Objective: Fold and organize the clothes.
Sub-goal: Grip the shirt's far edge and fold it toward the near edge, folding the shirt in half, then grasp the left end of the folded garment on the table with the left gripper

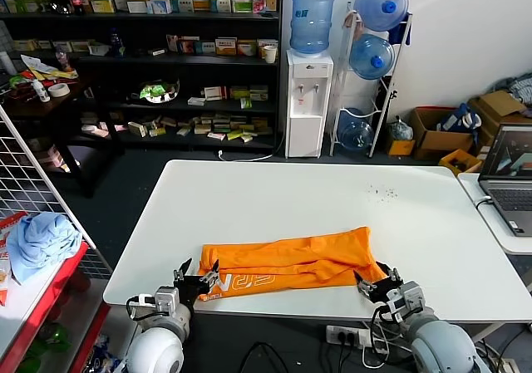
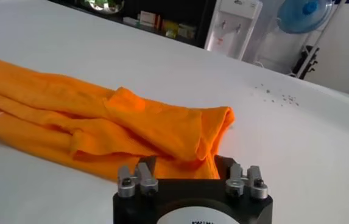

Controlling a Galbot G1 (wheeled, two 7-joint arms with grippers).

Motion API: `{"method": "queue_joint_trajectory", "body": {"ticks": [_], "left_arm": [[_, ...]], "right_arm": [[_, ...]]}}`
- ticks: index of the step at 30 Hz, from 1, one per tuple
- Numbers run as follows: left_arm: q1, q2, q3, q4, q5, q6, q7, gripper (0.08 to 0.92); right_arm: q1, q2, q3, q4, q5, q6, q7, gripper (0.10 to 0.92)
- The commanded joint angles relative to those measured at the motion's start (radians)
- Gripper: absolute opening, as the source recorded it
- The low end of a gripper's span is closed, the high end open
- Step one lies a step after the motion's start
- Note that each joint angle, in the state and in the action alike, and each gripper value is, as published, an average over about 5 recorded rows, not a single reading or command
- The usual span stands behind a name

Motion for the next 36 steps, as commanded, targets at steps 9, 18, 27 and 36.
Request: {"method": "queue_joint_trajectory", "body": {"ticks": [9, 18, 27, 36], "left_arm": [[-0.043, -0.048, 0.000, 0.088, -0.165, 0.020, -0.020, 0.773], [-0.048, -0.047, 0.003, 0.103, -0.149, 0.018, -0.010, 0.516], [-0.061, -0.027, 0.010, 0.099, -0.123, 0.020, 0.015, 0.256], [-0.116, 0.047, -0.054, 0.136, -0.043, 0.014, 0.052, 0.127]], "right_arm": [[-0.019, 0.000, 0.002, 0.022, -0.001, -0.002, 0.004, 0.822], [-0.027, 0.002, 0.002, 0.027, -0.004, -0.001, 0.005, 0.823], [-0.026, 0.010, 0.002, 0.030, -0.006, -0.004, 0.009, 0.823], [-0.023, 0.018, 0.005, 0.029, -0.007, 0.008, 0.015, 0.823]]}}
